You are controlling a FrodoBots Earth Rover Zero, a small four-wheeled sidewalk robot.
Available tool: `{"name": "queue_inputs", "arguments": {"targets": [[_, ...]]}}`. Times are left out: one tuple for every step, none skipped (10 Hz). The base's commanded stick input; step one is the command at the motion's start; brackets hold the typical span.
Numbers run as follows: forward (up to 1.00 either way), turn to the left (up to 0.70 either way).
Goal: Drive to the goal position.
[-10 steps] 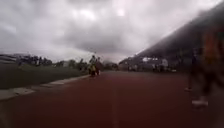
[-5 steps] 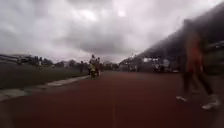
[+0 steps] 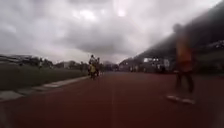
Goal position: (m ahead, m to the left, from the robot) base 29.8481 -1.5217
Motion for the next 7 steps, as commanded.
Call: {"name": "queue_inputs", "arguments": {"targets": [[0.50,0.02],[0.50,0.02],[0.50,0.02],[0.50,0.02],[0.50,0.02],[0.50,0.02],[0.50,0.02]]}}
